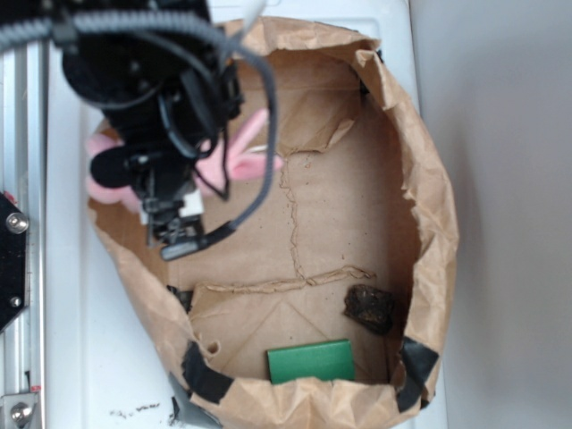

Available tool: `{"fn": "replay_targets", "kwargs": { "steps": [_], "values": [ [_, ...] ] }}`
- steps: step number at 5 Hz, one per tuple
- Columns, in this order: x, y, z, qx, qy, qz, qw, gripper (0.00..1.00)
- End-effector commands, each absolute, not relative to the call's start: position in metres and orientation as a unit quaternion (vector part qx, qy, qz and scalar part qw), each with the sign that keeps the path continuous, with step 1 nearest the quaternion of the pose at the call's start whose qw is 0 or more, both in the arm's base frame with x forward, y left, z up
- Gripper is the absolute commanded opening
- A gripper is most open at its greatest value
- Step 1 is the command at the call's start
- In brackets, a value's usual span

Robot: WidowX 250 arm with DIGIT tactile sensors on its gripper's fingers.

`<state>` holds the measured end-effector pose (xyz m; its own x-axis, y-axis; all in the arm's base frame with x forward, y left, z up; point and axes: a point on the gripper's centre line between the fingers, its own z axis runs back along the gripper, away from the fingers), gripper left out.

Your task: Grab the pink bunny.

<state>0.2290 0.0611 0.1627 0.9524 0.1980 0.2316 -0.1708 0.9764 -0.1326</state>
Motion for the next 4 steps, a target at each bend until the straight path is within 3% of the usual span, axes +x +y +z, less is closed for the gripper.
{"fn": "replay_targets", "kwargs": {
  "steps": [1,4],
  "values": [
    [0.273,0.046,0.188,-0.021,-0.172,0.104,0.979,0.0],
    [0.28,0.028,0.199,-0.02,-0.172,0.067,0.983,0.0]
  ]
}}
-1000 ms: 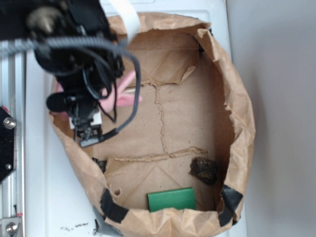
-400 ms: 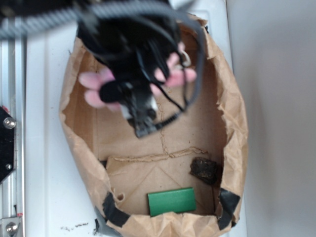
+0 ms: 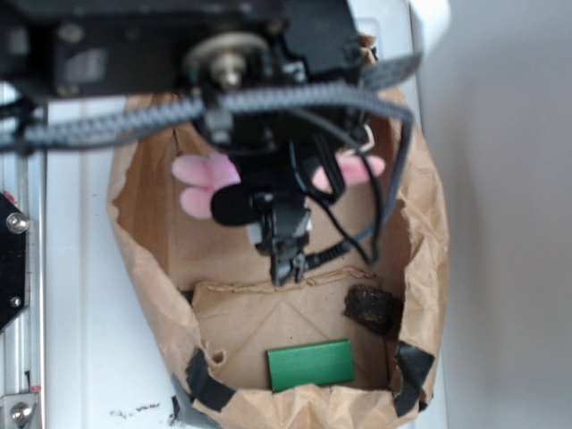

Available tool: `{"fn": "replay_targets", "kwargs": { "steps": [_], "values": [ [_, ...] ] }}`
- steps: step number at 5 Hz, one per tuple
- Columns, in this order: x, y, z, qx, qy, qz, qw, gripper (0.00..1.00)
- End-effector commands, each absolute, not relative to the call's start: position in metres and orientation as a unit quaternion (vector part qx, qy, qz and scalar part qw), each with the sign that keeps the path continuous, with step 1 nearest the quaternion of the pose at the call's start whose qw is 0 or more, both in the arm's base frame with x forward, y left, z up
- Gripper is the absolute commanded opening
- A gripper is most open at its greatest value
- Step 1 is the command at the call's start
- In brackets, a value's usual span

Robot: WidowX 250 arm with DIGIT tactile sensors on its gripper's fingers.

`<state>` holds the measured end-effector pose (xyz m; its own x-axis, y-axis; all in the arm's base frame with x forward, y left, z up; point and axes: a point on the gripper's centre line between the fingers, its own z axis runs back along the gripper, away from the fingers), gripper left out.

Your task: Grab the pink bunny.

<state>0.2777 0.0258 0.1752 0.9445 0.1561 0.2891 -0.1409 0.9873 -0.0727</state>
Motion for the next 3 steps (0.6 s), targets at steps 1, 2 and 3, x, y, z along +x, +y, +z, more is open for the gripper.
{"fn": "replay_targets", "kwargs": {
  "steps": [1,2,3],
  "values": [
    [0.2763,0.0306,0.2015,-0.02,-0.176,0.062,0.982,0.0],
    [0.2748,0.0304,0.2019,-0.02,-0.177,0.061,0.982,0.0],
    [0.2758,0.0291,0.2008,-0.014,-0.184,0.062,0.981,0.0]
  ]
}}
